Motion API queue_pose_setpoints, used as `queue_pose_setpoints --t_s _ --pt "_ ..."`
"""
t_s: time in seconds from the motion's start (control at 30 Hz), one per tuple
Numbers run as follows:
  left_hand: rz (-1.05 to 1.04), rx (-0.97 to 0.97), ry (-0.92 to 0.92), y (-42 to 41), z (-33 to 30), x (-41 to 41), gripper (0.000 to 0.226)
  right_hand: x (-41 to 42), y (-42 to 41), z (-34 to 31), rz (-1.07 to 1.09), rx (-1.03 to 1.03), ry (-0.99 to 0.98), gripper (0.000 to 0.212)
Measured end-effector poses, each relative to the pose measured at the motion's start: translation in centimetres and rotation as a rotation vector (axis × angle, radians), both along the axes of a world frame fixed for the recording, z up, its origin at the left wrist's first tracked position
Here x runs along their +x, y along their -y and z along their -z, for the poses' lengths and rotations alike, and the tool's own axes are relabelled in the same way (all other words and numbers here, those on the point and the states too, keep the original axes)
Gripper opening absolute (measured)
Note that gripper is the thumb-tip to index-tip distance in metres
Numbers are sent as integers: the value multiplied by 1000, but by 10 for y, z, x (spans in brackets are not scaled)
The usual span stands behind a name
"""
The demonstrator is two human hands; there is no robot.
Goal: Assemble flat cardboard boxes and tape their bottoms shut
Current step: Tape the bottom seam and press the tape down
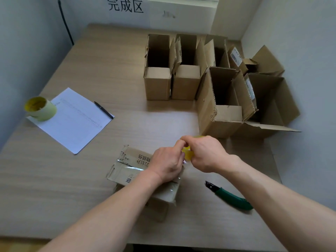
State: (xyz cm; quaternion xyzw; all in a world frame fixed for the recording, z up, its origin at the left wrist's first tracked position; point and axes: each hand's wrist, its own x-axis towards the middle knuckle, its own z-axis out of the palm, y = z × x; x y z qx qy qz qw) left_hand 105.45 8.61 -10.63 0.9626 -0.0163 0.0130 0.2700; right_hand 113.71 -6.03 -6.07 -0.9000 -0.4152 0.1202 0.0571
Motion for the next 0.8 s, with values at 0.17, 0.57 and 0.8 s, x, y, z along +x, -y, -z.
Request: queue_pose_setpoints --t_s 0.17,0.57,0.8 --pt "0 -48 45 0 -4 -3 33 -4 6 11 59 -41 -185 34" --pt "147 66 95 0 -8 -14 52 6 -9 22 125 109 180 8" --pt "128 64 95 3 -11 -17 47 8 -12 23 629 251 -115 10"
